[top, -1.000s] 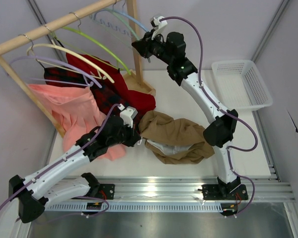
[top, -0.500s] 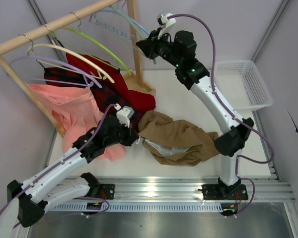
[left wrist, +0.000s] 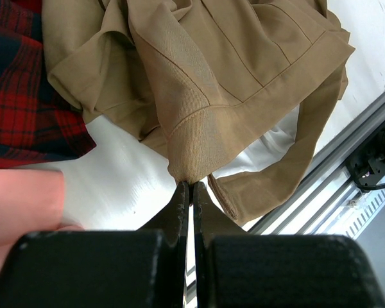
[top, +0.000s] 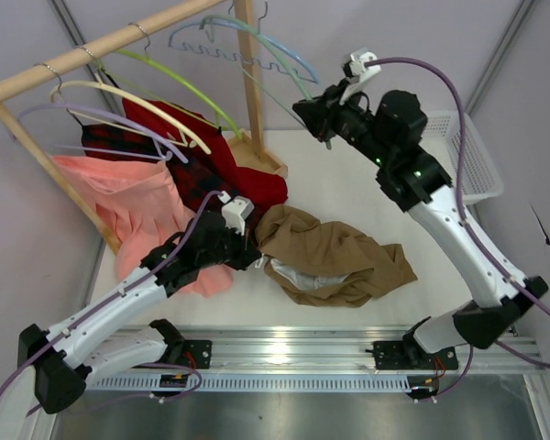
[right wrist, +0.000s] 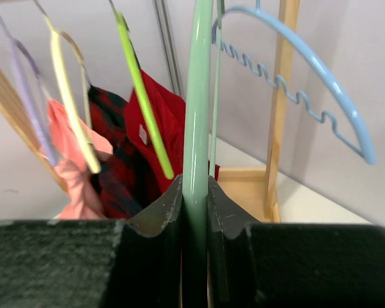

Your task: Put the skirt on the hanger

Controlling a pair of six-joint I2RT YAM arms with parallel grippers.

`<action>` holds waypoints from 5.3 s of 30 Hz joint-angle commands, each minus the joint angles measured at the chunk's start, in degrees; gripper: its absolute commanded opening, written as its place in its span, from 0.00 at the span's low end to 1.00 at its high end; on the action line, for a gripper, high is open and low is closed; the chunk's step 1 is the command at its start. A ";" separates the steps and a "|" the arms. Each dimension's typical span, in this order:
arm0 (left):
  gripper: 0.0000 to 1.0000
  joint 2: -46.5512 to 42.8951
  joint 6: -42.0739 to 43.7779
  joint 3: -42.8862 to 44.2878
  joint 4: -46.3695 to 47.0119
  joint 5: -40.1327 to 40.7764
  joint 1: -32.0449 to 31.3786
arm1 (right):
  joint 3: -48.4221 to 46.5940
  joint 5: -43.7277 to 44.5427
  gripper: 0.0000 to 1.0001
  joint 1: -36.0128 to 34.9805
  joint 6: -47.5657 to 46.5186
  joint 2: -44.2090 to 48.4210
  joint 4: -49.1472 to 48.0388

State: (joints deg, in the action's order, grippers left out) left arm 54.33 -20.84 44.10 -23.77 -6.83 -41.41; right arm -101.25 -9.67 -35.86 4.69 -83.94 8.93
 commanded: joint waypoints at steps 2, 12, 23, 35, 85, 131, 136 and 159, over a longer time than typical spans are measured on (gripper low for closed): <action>0.00 1.92 1.50 3.18 2.50 -1.70 0.63 | 2.63 -0.17 0.00 -0.18 0.41 10.44 -2.79; 0.00 4.74 1.15 4.33 5.05 -4.50 2.21 | 20.82 9.48 0.00 -0.18 8.13 35.74 16.72; 0.00 4.39 5.90 3.64 10.82 3.75 2.65 | 28.30 7.66 0.00 -0.27 28.23 50.62 42.89; 0.00 7.81 4.76 5.13 20.86 2.88 2.56 | 39.98 -1.05 0.00 -0.09 41.27 60.65 43.65; 0.00 18.98 -17.12 17.26 6.18 18.95 3.35 | 51.15 0.97 0.00 2.72 41.98 71.02 28.60; 0.00 24.52 -68.54 19.45 5.13 12.01 5.20 | 53.26 -23.11 0.00 27.50 33.90 76.20 30.00; 0.00 24.33 -72.93 19.62 5.05 12.46 5.81 | 54.14 -27.15 0.00 31.10 33.63 77.43 30.97; 0.00 28.29 -86.03 24.63 0.83 11.49 6.43 | 54.32 -34.10 0.00 37.61 29.58 79.55 38.45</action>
State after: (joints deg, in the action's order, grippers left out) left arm 81.95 -103.68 65.80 -24.05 4.75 -35.81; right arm -45.98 -40.45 1.48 34.72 -5.17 48.66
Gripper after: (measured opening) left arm 0.011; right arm 0.186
